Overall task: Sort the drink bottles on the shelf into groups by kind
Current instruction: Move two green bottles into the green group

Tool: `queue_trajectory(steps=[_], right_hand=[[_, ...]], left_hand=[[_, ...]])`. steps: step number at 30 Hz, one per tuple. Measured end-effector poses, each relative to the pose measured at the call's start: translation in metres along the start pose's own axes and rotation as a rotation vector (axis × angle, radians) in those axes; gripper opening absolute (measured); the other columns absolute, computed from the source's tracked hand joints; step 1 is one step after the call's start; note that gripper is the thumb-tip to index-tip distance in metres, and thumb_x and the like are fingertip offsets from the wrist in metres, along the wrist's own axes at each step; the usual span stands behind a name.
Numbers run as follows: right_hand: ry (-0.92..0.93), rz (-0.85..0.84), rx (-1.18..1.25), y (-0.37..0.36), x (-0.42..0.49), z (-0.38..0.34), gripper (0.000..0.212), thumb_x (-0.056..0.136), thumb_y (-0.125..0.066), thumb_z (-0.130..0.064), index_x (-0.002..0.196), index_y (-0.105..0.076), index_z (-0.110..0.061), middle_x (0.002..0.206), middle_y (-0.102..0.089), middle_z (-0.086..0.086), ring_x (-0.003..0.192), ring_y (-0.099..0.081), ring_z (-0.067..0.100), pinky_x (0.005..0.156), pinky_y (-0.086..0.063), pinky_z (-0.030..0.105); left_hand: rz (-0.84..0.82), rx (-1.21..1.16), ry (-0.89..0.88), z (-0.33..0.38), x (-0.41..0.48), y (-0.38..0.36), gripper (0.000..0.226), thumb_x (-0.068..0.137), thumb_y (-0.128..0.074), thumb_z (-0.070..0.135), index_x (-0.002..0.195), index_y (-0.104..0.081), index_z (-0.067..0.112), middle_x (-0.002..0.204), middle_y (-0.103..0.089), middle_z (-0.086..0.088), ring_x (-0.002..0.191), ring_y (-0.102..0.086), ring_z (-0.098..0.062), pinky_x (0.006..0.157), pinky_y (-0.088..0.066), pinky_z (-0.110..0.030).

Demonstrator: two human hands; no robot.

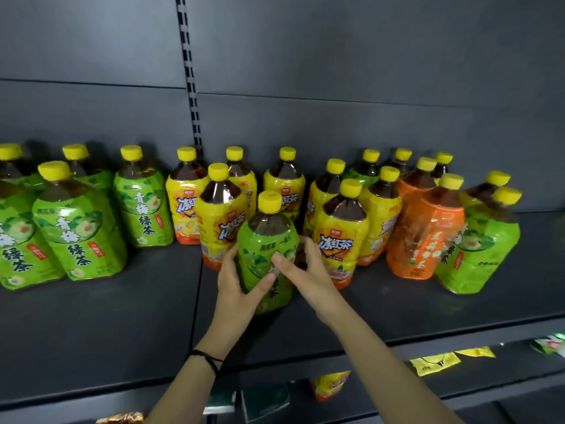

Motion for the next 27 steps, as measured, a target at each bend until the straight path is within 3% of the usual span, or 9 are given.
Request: queue_trajectory(steps=[2, 6, 10, 13, 15, 18, 21, 24, 27], right_hand=[[0.042, -0.033, -0.014, 0.008, -0.008, -0.003, 0.038, 0.078, -0.071, -0.05, 0.11, -0.05, -0.047, 0.126, -0.046, -0.01, 0.121, -0.043, -0.001, 0.096, -0.039, 0.019], [0.151, 0.031, 0.003, 0.041, -0.028, 0.002, 0.023, 0.09, -0.065, -0.026, 0.113, -0.063, -0.027, 0.11, -0.066, -0.005, 0.102, -0.063, 0.009, 0.085, -0.051, 0.021], [0.301, 0.673, -0.045, 0.134, -0.065, 0.017, 0.02, 0.09, -0.063, -0.011, 0.096, -0.066, -0.03, 0.092, -0.069, -0.002, 0.085, -0.067, 0.017, 0.078, -0.053, 0.032], [0.209, 1.015, -0.109, 0.2, -0.082, 0.035, 0.019, 0.088, -0.066, -0.017, 0.104, -0.057, -0.021, 0.102, -0.06, 0.004, 0.085, -0.06, 0.019, 0.079, -0.053, 0.038], [0.11, 1.061, -0.173, 0.234, -0.085, 0.048, 0.034, 0.085, -0.071, -0.022, 0.112, -0.052, -0.013, 0.108, -0.051, 0.004, 0.092, -0.057, 0.023, 0.083, -0.05, 0.039], [0.017, 1.125, -0.274, 0.276, -0.086, 0.066, 0.067, 0.072, -0.082, -0.028, 0.122, -0.046, -0.003, 0.12, -0.047, 0.016, 0.115, -0.045, 0.032, 0.096, -0.042, 0.048], [-0.004, 1.022, -0.229, 0.307, -0.071, 0.073, 0.091, 0.063, -0.088, -0.035, 0.133, -0.038, -0.006, 0.13, -0.046, 0.015, 0.124, -0.043, 0.031, 0.103, -0.04, 0.048], [0.007, 0.895, -0.052, 0.319, -0.06, 0.074, 0.089, 0.065, -0.086, -0.035, 0.136, -0.034, -0.019, 0.131, -0.045, 0.001, 0.123, -0.048, 0.02, 0.102, -0.047, 0.043], [0.003, 0.85, -0.001, 0.322, -0.057, 0.072, 0.088, 0.07, -0.084, -0.031, 0.139, -0.03, -0.024, 0.14, -0.046, 0.002, 0.126, -0.048, 0.02, 0.103, -0.046, 0.044]], left_hand=[[-0.006, -0.013, 0.017, -0.004, -0.003, -0.007, 0.069, 0.069, -0.062, 0.074, 0.128, -0.029, 0.061, 0.141, -0.042, 0.008, 0.131, -0.043, -0.013, 0.107, -0.04, -0.047], [0.024, -0.01, 0.016, 0.001, -0.015, -0.02, 0.073, 0.061, -0.056, 0.084, 0.122, -0.017, 0.073, 0.149, -0.028, 0.01, 0.135, -0.034, -0.009, 0.106, -0.035, -0.034], [0.025, -0.049, 0.049, -0.002, -0.029, -0.033, 0.105, 0.057, -0.055, 0.087, 0.144, -0.02, 0.04, 0.149, -0.03, 0.002, 0.135, -0.036, -0.013, 0.104, -0.04, -0.032], [0.014, -0.067, 0.04, 0.005, -0.041, -0.048, 0.097, 0.059, -0.055, 0.086, 0.14, -0.022, 0.043, 0.146, -0.032, 0.002, 0.132, -0.039, -0.009, 0.092, -0.044, -0.014], [0.01, -0.082, 0.037, 0.01, -0.048, -0.059, 0.084, 0.06, -0.055, 0.085, 0.132, -0.024, 0.054, 0.142, -0.033, 0.004, 0.129, -0.04, -0.004, 0.088, -0.043, -0.011], [-0.001, -0.09, 0.029, 0.014, -0.056, -0.076, 0.074, 0.063, -0.055, 0.084, 0.127, -0.027, 0.062, 0.141, -0.037, 0.002, 0.128, -0.043, -0.006, 0.096, -0.043, -0.028], [-0.012, -0.101, 0.026, 0.016, -0.059, -0.089, 0.078, 0.064, -0.057, 0.082, 0.132, -0.028, 0.058, 0.142, -0.038, 0.0, 0.129, -0.044, -0.01, 0.095, -0.044, -0.03], [-0.001, -0.116, 0.047, 0.015, -0.06, -0.092, 0.09, 0.062, -0.059, 0.081, 0.138, -0.027, 0.047, 0.143, -0.038, -0.002, 0.126, -0.047, -0.009, 0.088, -0.05, -0.02], [-0.002, -0.144, 0.064, 0.016, -0.061, -0.093, 0.098, 0.06, -0.062, 0.08, 0.142, -0.025, 0.041, 0.144, -0.038, -0.001, 0.125, -0.048, -0.006, 0.079, -0.051, -0.012]])
Point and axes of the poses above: each hand's wrist, its own x-axis towards the middle knuckle, its own y-axis out of the back of the hand, z = x × y, the point moved 6 cm from there along x, towards the middle knuckle
